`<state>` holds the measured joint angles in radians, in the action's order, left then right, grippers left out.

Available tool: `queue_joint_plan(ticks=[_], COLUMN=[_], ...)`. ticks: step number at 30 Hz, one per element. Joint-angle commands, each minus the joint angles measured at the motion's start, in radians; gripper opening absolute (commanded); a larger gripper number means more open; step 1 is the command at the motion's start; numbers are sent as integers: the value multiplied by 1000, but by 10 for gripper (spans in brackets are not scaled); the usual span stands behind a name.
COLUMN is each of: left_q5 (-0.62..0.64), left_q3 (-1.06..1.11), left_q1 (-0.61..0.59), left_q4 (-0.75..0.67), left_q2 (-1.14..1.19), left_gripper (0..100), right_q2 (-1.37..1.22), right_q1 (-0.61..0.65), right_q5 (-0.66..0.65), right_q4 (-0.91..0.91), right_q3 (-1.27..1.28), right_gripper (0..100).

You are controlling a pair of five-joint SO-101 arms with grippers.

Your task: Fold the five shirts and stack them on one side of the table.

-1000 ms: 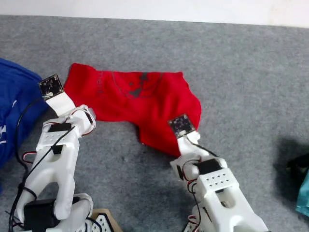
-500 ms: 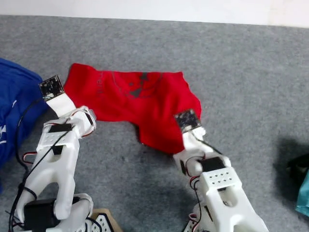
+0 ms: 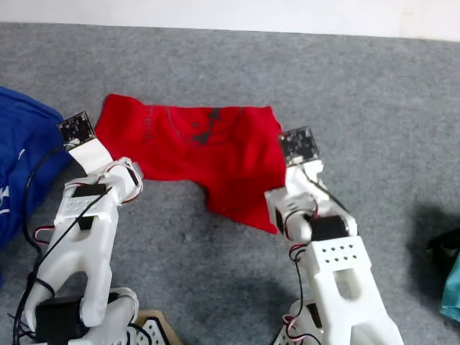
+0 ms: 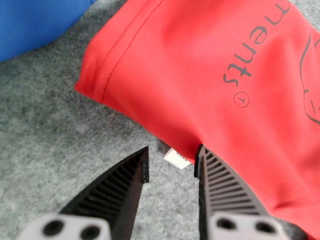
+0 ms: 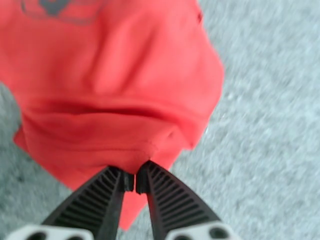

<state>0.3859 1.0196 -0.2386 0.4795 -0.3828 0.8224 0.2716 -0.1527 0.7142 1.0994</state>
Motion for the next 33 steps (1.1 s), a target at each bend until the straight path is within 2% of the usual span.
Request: queue_joint_plan(ticks=[1, 9, 15, 25, 27, 31, 33], left_q5=[11, 11, 8, 8, 8, 8, 8], left_q3=[-2, 5, 53, 53, 53, 53, 53], left_q1=[15, 15, 15, 15, 15, 16, 16], left_q4=[-18, -21, -114, -115, -115, -115, -115], left_q2=[-35, -35, -36, -36, -36, -36, -36], left_gripper=[166, 166, 166, 166, 166, 166, 166], right_q2=[-8, -363, -593, -923, -954, -960, -934], right_q1=[-12, -12, -15, -30, -38, -44, -42], right_q5=[17, 18, 18, 18, 18, 12, 12], right_q4=[-16, -15, -15, -12, -12, -10, 12], right_q3=[-134, -427, -644, -914, -926, -931, -932], right_gripper=[8, 8, 8, 13, 60, 224, 244])
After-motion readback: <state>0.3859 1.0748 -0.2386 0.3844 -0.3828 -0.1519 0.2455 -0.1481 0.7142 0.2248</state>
